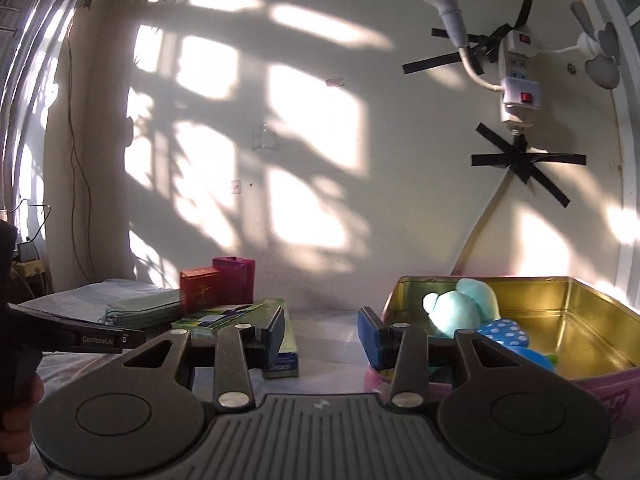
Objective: Organize objects
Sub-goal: 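Grasp the green medicine box with the right gripper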
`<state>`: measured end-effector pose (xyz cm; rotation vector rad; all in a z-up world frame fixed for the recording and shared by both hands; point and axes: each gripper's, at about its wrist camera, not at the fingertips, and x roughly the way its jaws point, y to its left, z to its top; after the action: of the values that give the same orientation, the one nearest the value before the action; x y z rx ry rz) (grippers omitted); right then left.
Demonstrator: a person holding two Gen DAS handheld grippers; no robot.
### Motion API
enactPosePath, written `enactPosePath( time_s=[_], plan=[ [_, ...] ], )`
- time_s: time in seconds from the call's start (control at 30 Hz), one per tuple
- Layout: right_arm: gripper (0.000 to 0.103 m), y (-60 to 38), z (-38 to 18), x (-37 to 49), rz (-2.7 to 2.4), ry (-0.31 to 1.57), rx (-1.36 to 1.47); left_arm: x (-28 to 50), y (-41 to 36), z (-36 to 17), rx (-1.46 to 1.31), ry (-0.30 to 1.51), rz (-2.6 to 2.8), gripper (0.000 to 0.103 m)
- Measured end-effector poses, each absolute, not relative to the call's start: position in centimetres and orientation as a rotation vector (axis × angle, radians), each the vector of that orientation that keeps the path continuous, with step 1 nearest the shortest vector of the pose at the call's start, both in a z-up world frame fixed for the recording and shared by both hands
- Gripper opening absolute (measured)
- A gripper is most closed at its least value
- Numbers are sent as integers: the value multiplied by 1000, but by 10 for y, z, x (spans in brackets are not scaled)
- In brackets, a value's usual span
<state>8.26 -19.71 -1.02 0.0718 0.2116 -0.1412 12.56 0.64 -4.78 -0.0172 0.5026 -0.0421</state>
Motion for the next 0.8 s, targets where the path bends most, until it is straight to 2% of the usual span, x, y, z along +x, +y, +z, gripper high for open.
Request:
enactPosePath(
  time_s=[0.17, 0.3, 0.37, 0.57, 0.6, 0.63, 0.67, 0.7, 0.8],
  plan=[
    [41, -170, -24, 141, -11, 377, 162, 134, 49, -63, -37, 560, 59, 28],
    [42, -178, -37, 188, 39, 460, 420, 132, 69, -64, -182, 558, 21, 28],
    [49, -190, -42, 206, 35, 460, 569, 129, 68, -63, -188, 530, 5, 28],
    [59, -201, -47, 236, -34, 459, 717, 122, 54, -59, -118, 464, -2, 28],
    [59, -203, -47, 240, -37, 459, 731, 121, 52, -59, -105, 459, -4, 28],
    [53, -204, -47, 241, -47, 461, 736, 120, 51, -59, -96, 456, -4, 28],
    [41, -205, -47, 240, -59, 466, 738, 120, 51, -59, -94, 453, -3, 28],
    [33, -207, -48, 240, -68, 476, 748, 119, 51, -60, -96, 451, 0, 28],
    [31, -213, -51, 233, -66, 479, 790, 118, 53, -60, -105, 454, 15, 29]
  ],
)
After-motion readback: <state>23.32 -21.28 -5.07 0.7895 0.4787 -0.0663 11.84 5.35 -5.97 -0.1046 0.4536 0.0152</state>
